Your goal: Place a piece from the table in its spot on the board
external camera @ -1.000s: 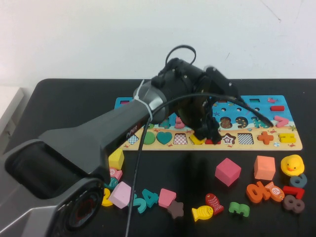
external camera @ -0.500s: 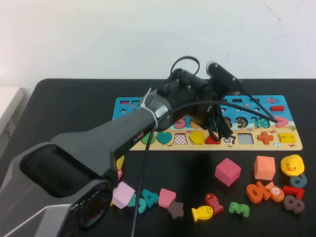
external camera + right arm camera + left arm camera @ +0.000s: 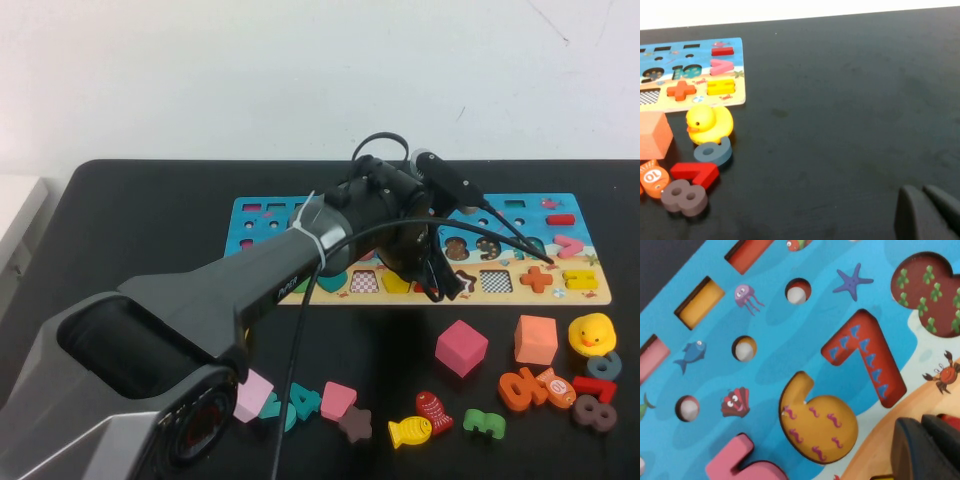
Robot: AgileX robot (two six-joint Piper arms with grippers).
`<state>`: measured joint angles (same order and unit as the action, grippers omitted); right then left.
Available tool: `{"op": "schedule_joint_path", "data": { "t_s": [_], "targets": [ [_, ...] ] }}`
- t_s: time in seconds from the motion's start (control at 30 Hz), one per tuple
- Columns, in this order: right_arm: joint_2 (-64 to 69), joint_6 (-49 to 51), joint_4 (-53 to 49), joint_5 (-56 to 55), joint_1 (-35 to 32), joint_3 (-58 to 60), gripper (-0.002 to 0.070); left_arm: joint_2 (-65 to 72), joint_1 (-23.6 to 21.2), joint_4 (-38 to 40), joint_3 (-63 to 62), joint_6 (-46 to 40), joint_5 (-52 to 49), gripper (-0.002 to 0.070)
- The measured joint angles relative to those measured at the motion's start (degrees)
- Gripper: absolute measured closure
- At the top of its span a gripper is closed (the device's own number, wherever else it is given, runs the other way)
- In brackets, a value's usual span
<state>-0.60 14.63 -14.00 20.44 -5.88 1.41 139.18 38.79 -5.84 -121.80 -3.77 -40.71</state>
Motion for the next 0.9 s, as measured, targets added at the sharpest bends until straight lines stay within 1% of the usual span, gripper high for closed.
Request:
{"op": "schedule_joint_path", "data": {
  "t_s": [0.27,0.37,0.47,0.57,0.8,0.9],
  "targets": [
    [0.0,0.0,0.0,0.0,0.0,0.0,0.0657,-2.3,0.0,-1.4,0.0,0.0,-1.1,0.0675],
    [0.0,0.0,0.0,0.0,0.0,0.0,0.0658,-5.3,0.0,-1.4,0.3,0.1,-1.1,0.0675],
    [0.0,0.0,0.0,0.0,0.0,0.0,0.0658,-9.9,0.1,-1.3,3.2,0.2,0.5,0.0676],
    [0.0,0.0,0.0,0.0,0.0,0.0,0.0657,-16.8,0.1,-1.9,12.1,0.2,5.3,0.0676],
    [0.0,0.0,0.0,0.0,0.0,0.0,0.0658,-39.8,0.1,-2.0,40.2,2.7,23.6,0.0676],
    [0.0,0.0,0.0,0.0,0.0,0.0,0.0658,-49.1,0.1,-2.0,49.2,2.8,27.1,0.0676]
  ]
}}
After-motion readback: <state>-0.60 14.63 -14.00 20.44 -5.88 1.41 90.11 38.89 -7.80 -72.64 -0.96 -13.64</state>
